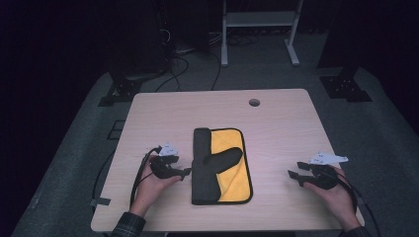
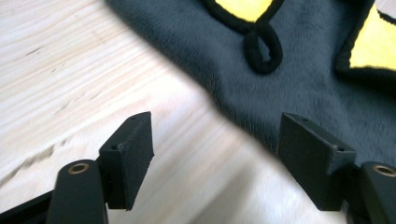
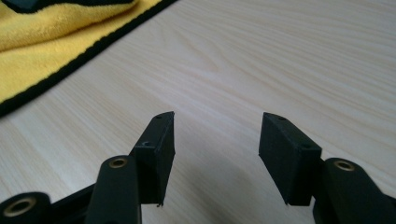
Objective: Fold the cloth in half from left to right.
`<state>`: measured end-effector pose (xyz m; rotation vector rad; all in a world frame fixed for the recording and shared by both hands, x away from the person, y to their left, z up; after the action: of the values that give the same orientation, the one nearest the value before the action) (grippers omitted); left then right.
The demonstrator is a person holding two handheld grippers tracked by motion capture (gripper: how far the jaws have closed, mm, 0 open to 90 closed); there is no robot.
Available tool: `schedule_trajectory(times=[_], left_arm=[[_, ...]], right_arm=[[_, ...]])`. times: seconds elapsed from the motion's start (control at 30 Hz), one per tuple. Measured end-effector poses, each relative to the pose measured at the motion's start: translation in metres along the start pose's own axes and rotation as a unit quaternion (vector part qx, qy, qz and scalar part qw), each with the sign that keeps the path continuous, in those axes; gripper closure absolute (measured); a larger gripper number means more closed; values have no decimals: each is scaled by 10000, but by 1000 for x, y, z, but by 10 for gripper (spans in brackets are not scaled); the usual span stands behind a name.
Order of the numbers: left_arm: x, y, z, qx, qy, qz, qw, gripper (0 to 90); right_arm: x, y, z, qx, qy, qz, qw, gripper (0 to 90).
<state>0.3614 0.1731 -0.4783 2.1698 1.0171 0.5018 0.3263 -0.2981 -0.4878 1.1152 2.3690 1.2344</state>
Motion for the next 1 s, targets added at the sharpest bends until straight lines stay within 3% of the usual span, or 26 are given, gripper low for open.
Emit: schedule_trajectory(times=[0.2,0.43,0.8,1.0], left_arm=[[-1,-20,-7,179,61,-3,9998,227],[-2,-33,-11,257,182,59,9995,214],[4,-45,-11,-89,167,232,9996,110],[4,-45,-9,-39,148,241,9996,15]], right_arm=[[1,11,5,-45,80,-80,9999,445],[3,23,12,6,86,-187,9998,464],[12,48,23,-68,377,-485,9981,456],[18,61,33,-90,525,-559,9970,459]])
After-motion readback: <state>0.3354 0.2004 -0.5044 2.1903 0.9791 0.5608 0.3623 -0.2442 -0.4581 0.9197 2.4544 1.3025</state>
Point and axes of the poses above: each handheld gripper's, and its own axes: z roughly forward along the jaws, y roughly out of its top, x roughly to its left, the point moved 3 cm from there along z, roughly forward along the jaws, and after that the axes turned 8 degrees about y, right-handed, at the moved point
